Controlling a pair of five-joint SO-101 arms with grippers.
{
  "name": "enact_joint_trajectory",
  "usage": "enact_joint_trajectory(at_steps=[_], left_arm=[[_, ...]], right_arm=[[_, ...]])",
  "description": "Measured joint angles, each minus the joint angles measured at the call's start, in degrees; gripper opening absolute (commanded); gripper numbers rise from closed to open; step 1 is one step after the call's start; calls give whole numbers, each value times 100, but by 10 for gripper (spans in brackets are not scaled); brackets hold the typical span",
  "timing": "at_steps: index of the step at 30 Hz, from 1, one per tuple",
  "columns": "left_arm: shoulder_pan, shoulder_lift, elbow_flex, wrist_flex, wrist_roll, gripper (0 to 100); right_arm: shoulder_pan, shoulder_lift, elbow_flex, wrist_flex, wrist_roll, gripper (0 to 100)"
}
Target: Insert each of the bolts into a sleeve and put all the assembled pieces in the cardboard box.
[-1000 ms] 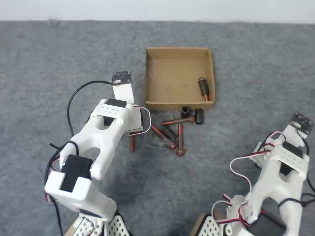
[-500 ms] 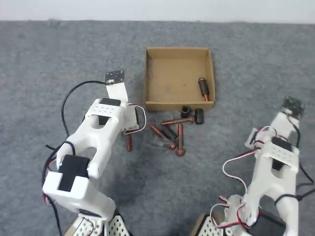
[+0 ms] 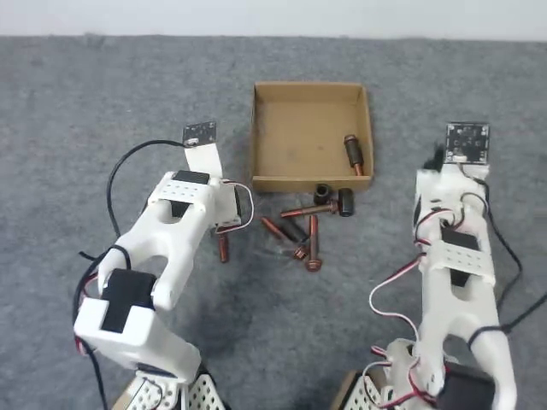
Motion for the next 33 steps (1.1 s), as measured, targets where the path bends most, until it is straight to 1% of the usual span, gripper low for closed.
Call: enact_joint_trajectory(at_steps=[3, 13, 18, 23, 27, 33], left_arm=[[0, 0, 0, 0, -255, 9], [-53, 0, 0, 26, -360, 9], [-193, 0, -9, 79, -554, 9], [-211, 0, -9, 88, -800, 9], [-211, 0, -9, 88, -835, 9], [-211, 0, -9, 88, -853, 9]], right_arm=[[-193, 431, 0, -1073, 26, 7], [-958, 2224, 0, -4141, 26, 7], [-1503, 3121, 44, -5820, 26, 7], [-2312, 3631, 448, -7253, 26, 6], [-3051, 3692, 826, -8079, -378, 6], [-3974, 3692, 1626, -8791, -510, 6]])
